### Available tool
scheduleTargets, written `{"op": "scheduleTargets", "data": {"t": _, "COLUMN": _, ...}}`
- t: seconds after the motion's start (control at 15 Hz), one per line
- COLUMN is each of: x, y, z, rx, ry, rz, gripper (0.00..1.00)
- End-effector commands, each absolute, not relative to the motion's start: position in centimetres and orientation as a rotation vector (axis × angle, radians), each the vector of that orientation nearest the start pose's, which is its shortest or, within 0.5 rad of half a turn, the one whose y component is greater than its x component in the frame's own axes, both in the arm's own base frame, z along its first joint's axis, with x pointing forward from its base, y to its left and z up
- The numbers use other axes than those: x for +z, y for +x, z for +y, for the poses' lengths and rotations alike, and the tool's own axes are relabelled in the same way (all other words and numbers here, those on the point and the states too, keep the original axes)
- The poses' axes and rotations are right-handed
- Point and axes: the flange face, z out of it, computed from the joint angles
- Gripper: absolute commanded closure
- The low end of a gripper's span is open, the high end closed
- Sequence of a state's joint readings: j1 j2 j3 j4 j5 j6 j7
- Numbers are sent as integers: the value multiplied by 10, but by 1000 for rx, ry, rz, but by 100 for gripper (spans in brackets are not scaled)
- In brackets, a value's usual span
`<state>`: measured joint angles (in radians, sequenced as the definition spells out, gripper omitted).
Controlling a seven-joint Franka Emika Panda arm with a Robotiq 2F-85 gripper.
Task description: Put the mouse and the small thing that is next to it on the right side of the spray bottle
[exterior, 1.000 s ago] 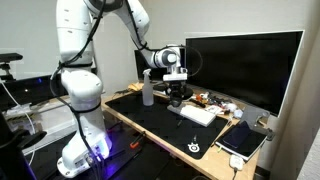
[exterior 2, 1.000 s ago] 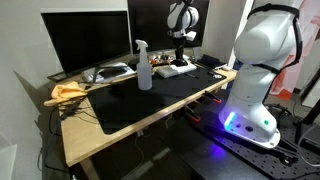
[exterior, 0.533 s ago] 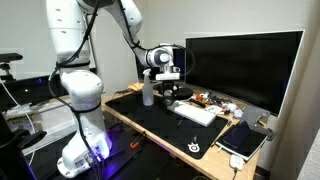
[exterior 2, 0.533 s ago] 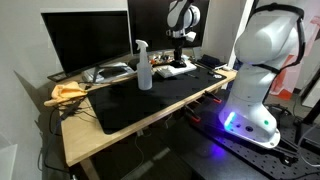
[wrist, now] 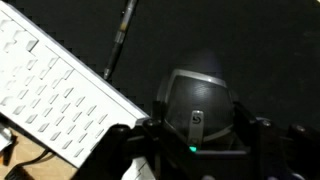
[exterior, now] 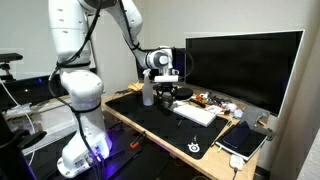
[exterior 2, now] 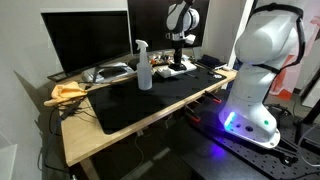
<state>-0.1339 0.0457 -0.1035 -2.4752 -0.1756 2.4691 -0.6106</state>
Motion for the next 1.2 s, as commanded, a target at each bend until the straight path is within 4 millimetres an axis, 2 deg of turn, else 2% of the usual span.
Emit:
{"op": "scheduleTargets", "data": {"t": 0.0, "x": 251, "y": 440, "z": -78, "rx": 151, "ry": -3089, "rz": -774, "gripper": 56}}
{"op": "scheduleTargets", "data": {"t": 0.2, "x": 238, "y": 422, "z": -50, "rx": 121, "ry": -3056, "rz": -736, "gripper": 56}}
{"op": "scheduleTargets", "data": {"t": 0.47, "x": 223, "y": 410, "z": -16, "rx": 51, "ry": -3026, "rz": -604, "gripper": 56}}
{"op": "scheduleTargets", "data": {"t": 0.73, "x": 213, "y": 405, "z": 15, "rx": 3, "ry": -3057, "rz": -497, "gripper": 56}}
{"op": "scheduleTargets", "data": {"t": 1.13, "x": 207, "y": 402, "z": 50, "rx": 32, "ry": -3136, "rz": -319, "gripper": 56}}
